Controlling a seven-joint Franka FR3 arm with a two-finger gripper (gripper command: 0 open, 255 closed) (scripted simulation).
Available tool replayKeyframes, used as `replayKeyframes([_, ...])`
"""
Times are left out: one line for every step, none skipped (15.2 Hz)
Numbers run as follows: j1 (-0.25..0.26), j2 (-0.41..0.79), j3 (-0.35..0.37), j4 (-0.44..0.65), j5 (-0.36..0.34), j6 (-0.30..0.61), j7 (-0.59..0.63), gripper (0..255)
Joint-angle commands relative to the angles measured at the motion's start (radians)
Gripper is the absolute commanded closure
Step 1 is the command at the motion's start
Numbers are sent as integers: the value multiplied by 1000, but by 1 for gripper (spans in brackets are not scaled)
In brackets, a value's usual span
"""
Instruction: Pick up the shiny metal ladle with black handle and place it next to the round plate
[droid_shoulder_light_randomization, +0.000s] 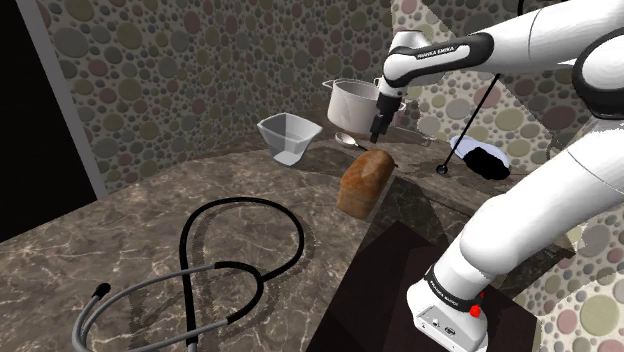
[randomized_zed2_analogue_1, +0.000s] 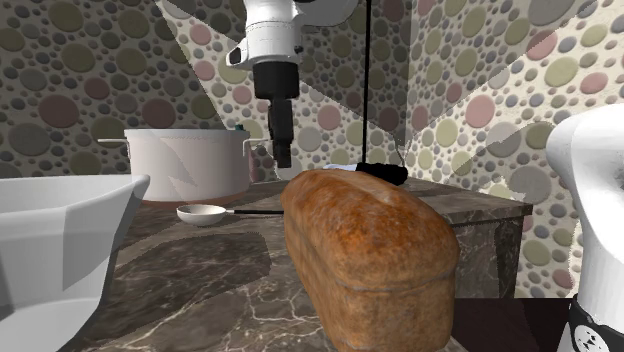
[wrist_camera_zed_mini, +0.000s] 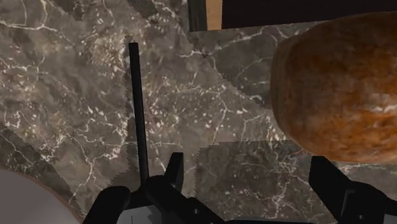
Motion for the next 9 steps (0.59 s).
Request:
replayKeyframes([-5, 72, -21, 35, 2, 34, -37, 0])
replayKeyframes([-7, 110, -30, 54, 6, 50, -55, 0])
replayKeyframes([-10, 148, -38, 75, 11, 66, -74, 0])
replayKeyframes([-14, 186, -45, 96, 17, 80, -92, 0])
replayKeyframes([-18, 225, -52, 119, 24, 94, -111, 0])
replayKeyframes([-23, 264, -58, 143, 32, 107, -129, 0])
replayKeyframes([-28, 304, -62, 169, 40, 118, -148, 0])
replayKeyframes([-35, 344, -66, 196, 49, 129, -166, 0])
replayKeyframes([-42, 383, -69, 224, 59, 138, -184, 0])
